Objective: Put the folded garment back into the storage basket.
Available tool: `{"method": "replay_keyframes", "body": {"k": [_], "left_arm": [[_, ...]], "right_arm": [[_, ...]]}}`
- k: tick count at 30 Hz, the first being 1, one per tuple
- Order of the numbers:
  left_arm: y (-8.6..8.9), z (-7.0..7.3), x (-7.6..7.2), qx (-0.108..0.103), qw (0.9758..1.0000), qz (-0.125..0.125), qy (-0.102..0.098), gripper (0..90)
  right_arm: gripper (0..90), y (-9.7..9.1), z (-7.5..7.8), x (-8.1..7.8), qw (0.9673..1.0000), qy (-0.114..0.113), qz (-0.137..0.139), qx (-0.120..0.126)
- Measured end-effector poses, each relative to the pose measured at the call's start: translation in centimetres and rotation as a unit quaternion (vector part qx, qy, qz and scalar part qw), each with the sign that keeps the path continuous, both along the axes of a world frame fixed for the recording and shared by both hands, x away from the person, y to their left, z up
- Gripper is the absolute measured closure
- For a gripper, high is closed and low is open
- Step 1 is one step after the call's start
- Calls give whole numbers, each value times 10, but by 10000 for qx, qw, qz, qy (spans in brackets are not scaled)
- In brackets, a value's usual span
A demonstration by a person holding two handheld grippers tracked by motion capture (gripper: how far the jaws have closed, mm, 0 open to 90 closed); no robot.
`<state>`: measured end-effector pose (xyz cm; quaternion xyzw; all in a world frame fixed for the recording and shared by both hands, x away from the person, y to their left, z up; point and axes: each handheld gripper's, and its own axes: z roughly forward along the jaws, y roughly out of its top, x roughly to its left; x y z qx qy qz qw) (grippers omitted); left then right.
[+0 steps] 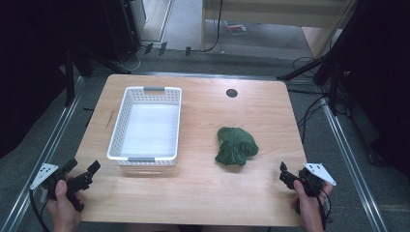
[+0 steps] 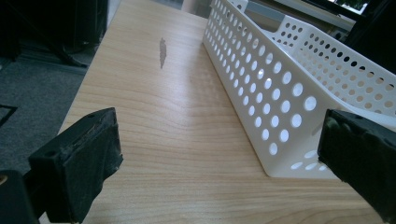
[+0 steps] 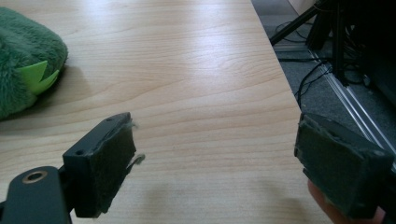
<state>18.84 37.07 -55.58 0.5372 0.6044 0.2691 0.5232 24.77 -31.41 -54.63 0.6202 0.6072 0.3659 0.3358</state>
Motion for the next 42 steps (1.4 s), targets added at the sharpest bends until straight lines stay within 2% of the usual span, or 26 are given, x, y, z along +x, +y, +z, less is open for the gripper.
{"method": "replay_keyframes", "body": {"k": [2,3,4,6,12,20,25,26,27,29,33,38,39,42], "left_arm": [[0,0,0,12,10000,35,9,0],[-2,1,0,99,9999,89,24,0],[-7,2,0,376,9992,138,61,0],[-10,3,2,521,9985,86,130,0],[-8,2,2,389,9989,190,150,0],[-4,7,3,359,9989,247,145,0],[-2,21,-1,277,9991,322,69,0],[-1,29,-4,249,9990,361,89,0],[-1,29,-4,249,9990,361,89,0],[-4,45,-8,354,9986,400,35,0],[-9,59,-10,327,9989,323,-21,0],[-14,69,-10,371,9989,289,-28,0],[-17,73,-9,373,9991,216,-17,0],[-19,75,-7,338,9992,212,-12,0]], "right_arm": [[128,0,0,0,10000,8,-41,20],[130,0,0,0,10000,3,-47,10],[131,0,0,0,10000,-7,-47,14],[131,0,0,0,10000,7,-21,2],[130,1,0,0,10000,6,-6,-35],[134,1,0,0,10000,-22,-33,-90],[133,1,0,1,10000,8,-74,-42],[133,1,0,1,10000,9,-78,-35],[132,1,0,1,10000,7,-76,-48],[132,1,0,1,10000,13,-53,-69],[132,2,0,1,9999,8,7,-102],[131,2,0,1,9999,-9,14,-104],[131,2,0,1,9999,-12,21,-100],[129,3,0,1,9999,-15,25,-140]]}}
